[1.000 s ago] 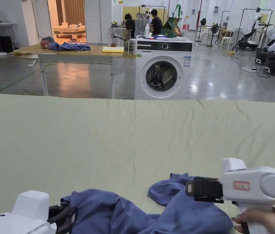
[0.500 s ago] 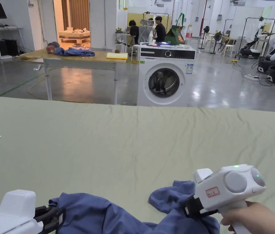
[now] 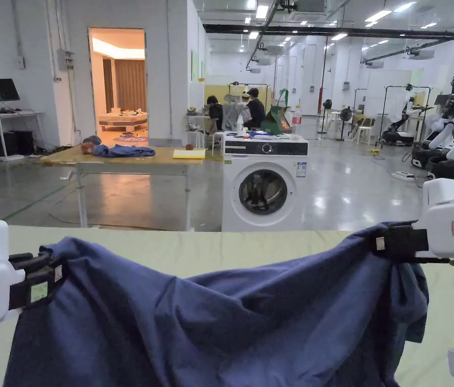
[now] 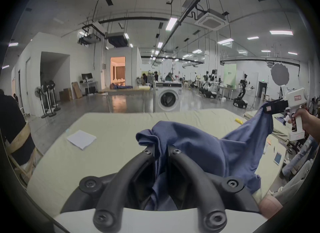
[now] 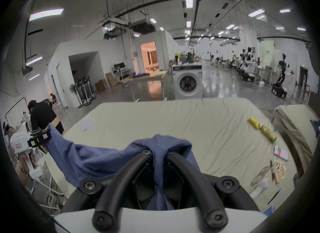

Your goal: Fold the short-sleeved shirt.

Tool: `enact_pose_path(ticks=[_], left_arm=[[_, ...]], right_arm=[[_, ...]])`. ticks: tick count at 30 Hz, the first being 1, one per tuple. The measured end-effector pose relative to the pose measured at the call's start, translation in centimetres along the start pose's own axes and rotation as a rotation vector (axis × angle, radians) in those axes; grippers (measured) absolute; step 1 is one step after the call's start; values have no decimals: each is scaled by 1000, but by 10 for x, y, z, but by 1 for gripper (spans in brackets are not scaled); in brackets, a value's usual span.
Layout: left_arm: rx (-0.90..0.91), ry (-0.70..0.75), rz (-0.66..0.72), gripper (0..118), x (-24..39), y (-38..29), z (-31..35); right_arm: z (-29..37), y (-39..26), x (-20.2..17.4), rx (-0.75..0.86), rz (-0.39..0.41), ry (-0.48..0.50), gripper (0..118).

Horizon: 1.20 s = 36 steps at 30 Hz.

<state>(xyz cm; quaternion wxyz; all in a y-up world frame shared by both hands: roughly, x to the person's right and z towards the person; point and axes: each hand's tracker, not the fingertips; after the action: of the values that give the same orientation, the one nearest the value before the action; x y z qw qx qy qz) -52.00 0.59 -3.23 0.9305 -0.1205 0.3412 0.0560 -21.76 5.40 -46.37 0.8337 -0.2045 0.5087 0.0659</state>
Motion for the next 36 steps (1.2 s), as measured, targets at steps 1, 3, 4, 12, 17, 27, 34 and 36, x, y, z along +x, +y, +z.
enact_pose_path(ticks=[1,3,4,12,17,27,34,36], left_arm=[[14,2,0,4,0,11,-2],[33,13,3,4,1,32,-10],[36,21,4,4,1,42,-16],[100,69,93,4,-9,106,-82],[164,106,130,4,-20,134,-129],[245,161,53,4,-25,136,-188],[73,125,59,4,-17,34,-203],[-47,104,84,4,-12,-20,-202]], right_arm=[[2,12,0,9,12,-5,3],[4,36,-2,31,35,-28,3],[-1,48,3,41,38,-44,3],[-39,136,4,133,57,-141,3],[-68,180,-2,202,103,-195,3],[-108,199,-17,279,227,-290,3],[-150,84,8,147,158,-255,3],[-156,23,13,63,151,-244,3]])
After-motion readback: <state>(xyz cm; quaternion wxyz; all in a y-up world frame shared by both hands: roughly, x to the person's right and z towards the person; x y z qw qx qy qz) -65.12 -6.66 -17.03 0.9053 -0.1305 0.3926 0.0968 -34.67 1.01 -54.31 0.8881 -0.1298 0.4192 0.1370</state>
